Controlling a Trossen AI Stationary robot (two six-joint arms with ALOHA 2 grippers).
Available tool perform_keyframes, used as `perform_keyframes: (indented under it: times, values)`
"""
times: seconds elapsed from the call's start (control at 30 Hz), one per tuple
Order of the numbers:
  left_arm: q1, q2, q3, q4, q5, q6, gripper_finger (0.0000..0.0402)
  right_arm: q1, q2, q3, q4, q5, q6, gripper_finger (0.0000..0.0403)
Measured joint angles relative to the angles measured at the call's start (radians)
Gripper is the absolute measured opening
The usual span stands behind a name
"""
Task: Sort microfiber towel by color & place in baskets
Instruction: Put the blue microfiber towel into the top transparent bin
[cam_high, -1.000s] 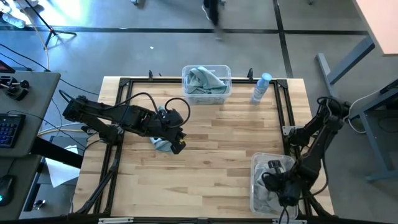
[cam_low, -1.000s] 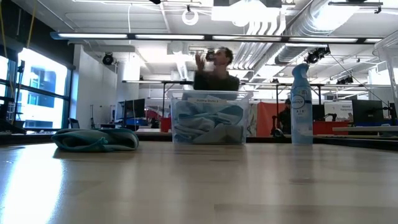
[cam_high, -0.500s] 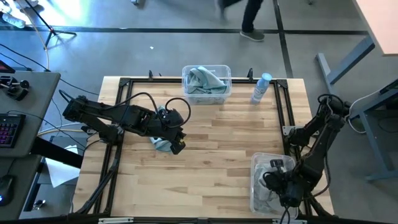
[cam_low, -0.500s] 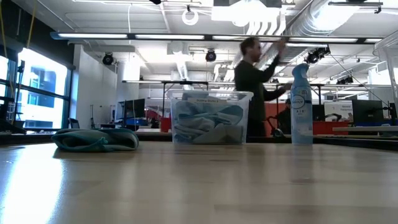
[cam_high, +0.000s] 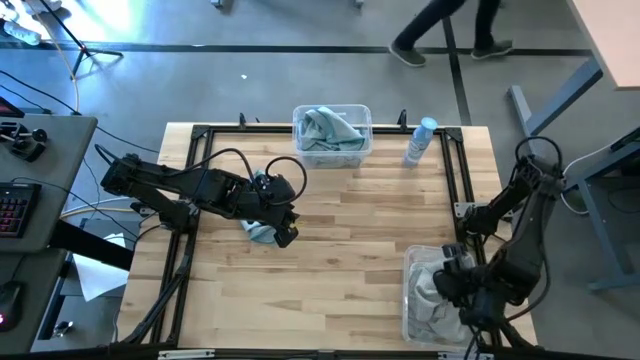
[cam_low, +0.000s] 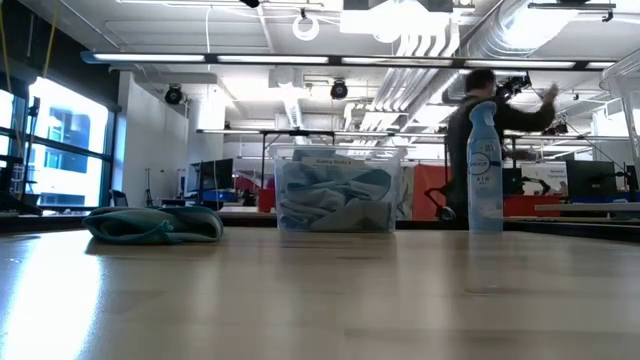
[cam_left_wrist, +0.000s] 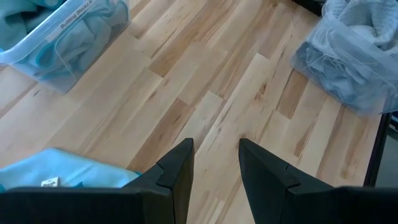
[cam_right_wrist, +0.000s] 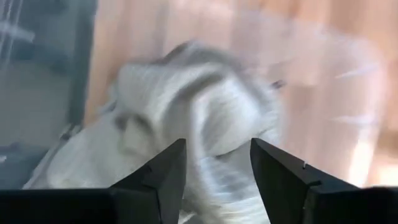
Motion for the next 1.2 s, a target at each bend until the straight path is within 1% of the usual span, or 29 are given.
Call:
perform_keyframes:
  times: [0.07, 0.13, 0.2, 0.27, 0.3, 0.33, 0.37, 0.47, 0.57, 0.67, 0.83, 0.93, 1.0, 1.1, 1.17, 1.2]
  values:
    - [0.000, 0.000, 0.000, 0.000, 0.000, -0.001, 0.0117, 0.000, 0.000, 0.044, -0.063, 0.086, 0.000, 0.0157]
    - [0.000, 0.000, 0.000, 0.000, 0.000, -0.010, 0.0117, 0.000, 0.000, 0.078, -0.118, 0.189, 0.000, 0.0135]
    - [0.000, 0.000, 0.000, 0.000, 0.000, -0.021, 0.0117, 0.000, -0.007, 0.091, -0.150, 0.288, -0.001, 0.0101]
    - [0.000, 0.000, 0.000, 0.000, 0.000, -0.024, 0.0117, -0.002, -0.024, 0.086, -0.151, 0.368, -0.017, 0.0055]
    - [0.000, 0.000, 0.000, 0.000, 0.000, -0.024, 0.0117, -0.007, -0.037, 0.075, -0.142, 0.393, -0.028, 0.0030]
    - [0.000, 0.000, 0.000, 0.000, 0.000, -0.024, 0.0117, -0.017, -0.050, 0.059, -0.134, 0.403, -0.035, 0.0016]
    - [0.000, 0.000, 0.000, 0.000, 0.000, -0.024, 0.0117, -0.028, -0.066, 0.038, -0.115, 0.408, -0.038, 0.0010]
    - [0.000, 0.000, 0.000, 0.001, -0.004, -0.025, 0.0117, -0.062, -0.132, -0.050, -0.010, 0.414, -0.070, 0.0016]
    - [0.000, 0.000, 0.000, 0.001, -0.016, -0.027, 0.0117, -0.106, -0.234, -0.171, 0.174, 0.399, -0.181, 0.0003]
    - [0.001, 0.000, 0.000, 0.001, -0.018, -0.026, 0.0117, -0.165, -0.355, -0.297, 0.347, 0.375, -0.298, 0.0005]
    - [0.001, 0.000, 0.000, 0.000, -0.042, -0.014, 0.0117, -0.303, -0.563, -0.464, 0.606, 0.347, -0.474, 0.0002]
    - [0.001, 0.000, 0.000, 0.000, -0.044, 0.043, 0.0117, -0.413, -0.661, -0.549, 0.789, 0.267, -0.597, 0.0001]
    - [0.001, 0.000, 0.000, 0.000, -0.048, 0.077, 0.0117, -0.490, -0.702, -0.602, 0.912, 0.187, -0.658, 0.0001]
    - [0.003, 0.000, 0.000, -0.002, -0.075, 0.112, 0.0117, -0.595, -0.720, -0.660, 1.040, 0.047, -0.718, 0.0000]
    - [0.003, 0.000, 0.000, -0.010, -0.089, 0.140, 0.0117, -0.652, -0.711, -0.687, 1.105, -0.006, -0.733, 0.0000]
    - [0.003, 0.000, 0.000, -0.014, -0.096, 0.157, 0.0117, -0.675, -0.704, -0.695, 1.131, -0.010, -0.733, 0.0000]
